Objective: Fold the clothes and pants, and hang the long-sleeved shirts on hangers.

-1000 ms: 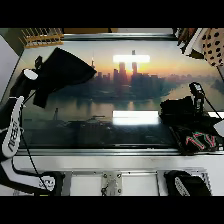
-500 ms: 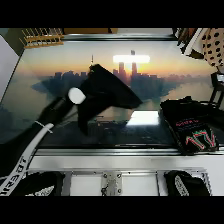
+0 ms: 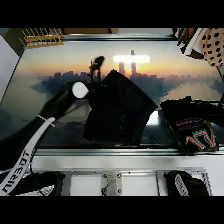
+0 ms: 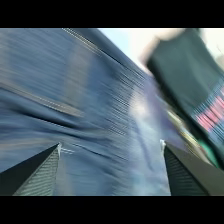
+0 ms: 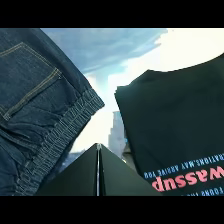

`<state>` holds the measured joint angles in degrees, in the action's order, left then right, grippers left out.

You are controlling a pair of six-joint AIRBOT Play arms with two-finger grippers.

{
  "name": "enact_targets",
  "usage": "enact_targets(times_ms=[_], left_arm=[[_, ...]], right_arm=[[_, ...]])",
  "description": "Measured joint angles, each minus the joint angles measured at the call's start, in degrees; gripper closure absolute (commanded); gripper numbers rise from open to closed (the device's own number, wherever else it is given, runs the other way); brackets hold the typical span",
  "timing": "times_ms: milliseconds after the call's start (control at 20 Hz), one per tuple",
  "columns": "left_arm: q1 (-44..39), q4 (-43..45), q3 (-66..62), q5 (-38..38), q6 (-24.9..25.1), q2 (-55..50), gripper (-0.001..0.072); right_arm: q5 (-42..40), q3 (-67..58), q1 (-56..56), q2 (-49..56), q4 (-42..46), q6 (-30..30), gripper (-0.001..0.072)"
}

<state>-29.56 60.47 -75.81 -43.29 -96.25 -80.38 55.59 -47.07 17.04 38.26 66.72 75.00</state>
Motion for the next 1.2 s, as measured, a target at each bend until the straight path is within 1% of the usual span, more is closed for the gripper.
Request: enact_targets(times_ms=[150,200,250,300,450,550,700,1000,1200], left_arm=[[11.15,1.75,-0.46,-2.08,-0.2,-2.4,0.0023],[14.14,1.99,-0.52,-2.54,-0.2,-3.96,0.0023],[16.85,2.1,-0.61,-2.91,0.09,-5.95,0.0023],[18.88,2.14,-0.79,-3.21,0.85,-7.93,0.0023],[22.53,1.14,-3.48,-4.15,4.39,-15.26,0.0023],[23.5,-1.25,-7.08,-4.35,6.64,-20.13,0.0023],[23.96,-4.52,-14.34,-5.31,8.55,-27.28,0.0023],[22.01,-7.43,-30.45,-10.93,9.68,-39.78,0.0023],[20.31,-7.78,-37.55,-13.73,9.77,-44.81,0.0024]], right_arm=[[1.38,-0.02,0.15,0.7,0.11,0.0,0.0664],[2.05,-0.02,0.2,1.2,0.11,0.0,0.0506],[2.69,-0.02,0.22,1.88,0.09,0.0,0.0244],[3.37,-0.02,0.24,2.62,0.07,0.0,0.0107],[5.16,-0.02,0.24,6.67,-1.11,0.17,0.0109],[5.44,-0.02,0.24,10.43,-2.29,0.87,0.011],[5.49,-0.02,0.24,17.59,-4.61,1.33,0.011],[1.27,-0.02,-2.56,32.35,-11.41,1.6,0.0112],[-3.5,-0.04,-7.17,38.95,-14.69,1.7,0.0111]])
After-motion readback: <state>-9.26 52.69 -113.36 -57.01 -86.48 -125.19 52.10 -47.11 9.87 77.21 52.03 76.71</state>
